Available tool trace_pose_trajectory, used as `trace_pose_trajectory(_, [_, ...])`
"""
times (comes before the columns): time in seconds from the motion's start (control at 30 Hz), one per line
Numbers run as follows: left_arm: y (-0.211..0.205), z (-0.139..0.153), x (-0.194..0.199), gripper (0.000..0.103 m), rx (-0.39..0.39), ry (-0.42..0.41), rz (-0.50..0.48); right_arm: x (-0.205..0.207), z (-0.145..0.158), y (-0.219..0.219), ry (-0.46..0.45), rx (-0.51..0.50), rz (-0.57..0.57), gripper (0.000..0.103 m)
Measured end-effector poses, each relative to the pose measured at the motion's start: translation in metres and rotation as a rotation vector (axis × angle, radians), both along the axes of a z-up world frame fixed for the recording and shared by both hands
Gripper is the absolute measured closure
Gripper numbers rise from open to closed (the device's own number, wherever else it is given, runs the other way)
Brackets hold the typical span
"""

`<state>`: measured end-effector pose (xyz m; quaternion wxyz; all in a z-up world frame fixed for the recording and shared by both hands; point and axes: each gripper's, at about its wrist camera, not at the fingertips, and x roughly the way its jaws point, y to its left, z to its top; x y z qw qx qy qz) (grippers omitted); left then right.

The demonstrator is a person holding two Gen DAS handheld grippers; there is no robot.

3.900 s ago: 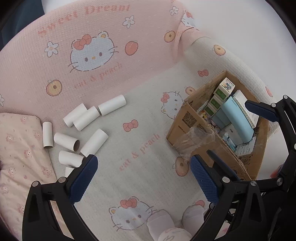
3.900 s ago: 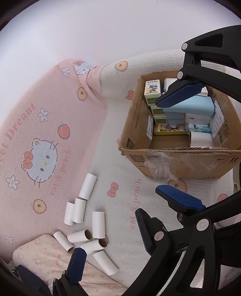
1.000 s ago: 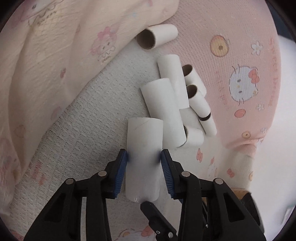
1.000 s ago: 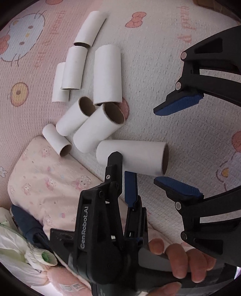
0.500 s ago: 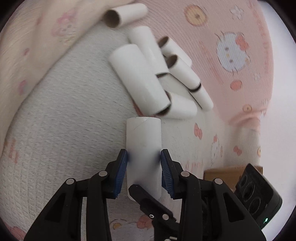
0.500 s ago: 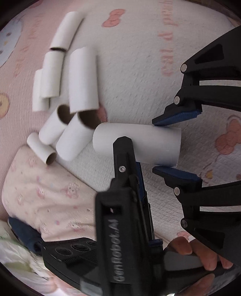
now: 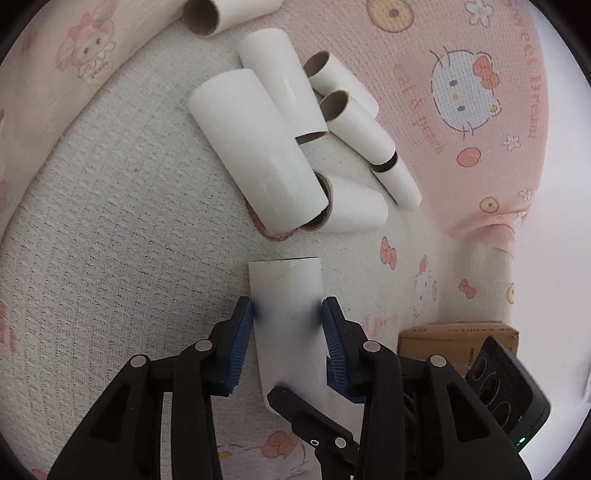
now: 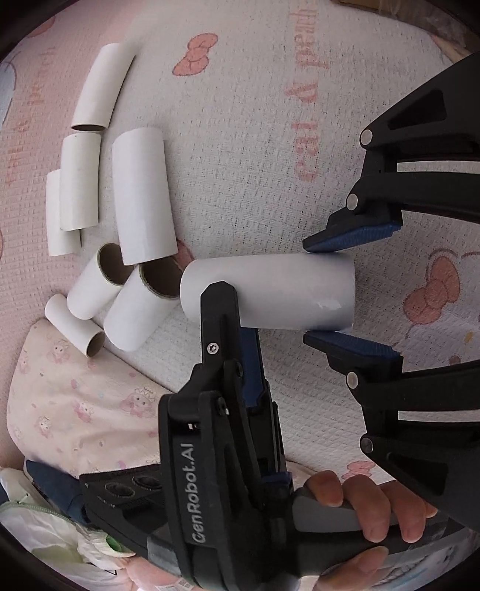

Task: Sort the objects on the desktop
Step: 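Lift the white tube with the right gripper and carry it toward the box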

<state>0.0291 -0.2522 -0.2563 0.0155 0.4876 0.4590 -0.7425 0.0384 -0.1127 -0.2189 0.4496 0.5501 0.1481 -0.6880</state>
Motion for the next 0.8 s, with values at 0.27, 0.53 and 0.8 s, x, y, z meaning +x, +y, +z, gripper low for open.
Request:
trace_pose_trajectory(0.27, [0.017,0.017,-0.001,0.061,-0.085,0.027,-0.062,-0.007,0.001,-0.005,-0.005,0.003,0.003,0.061])
trace_pose_trajectory(0.53, [0.03,0.04,-0.004,0.061,-0.149,0.068,-0.099,-0.01,0.014,0.0,0.021,-0.028,0.002,0.062])
trace_pose_trajectory(0.8, [0.048,0.08,-0.017,0.061,-0.169,0.156,-0.154,-0.012,0.051,0.014,0.124,-0.097,-0.049,0.062])
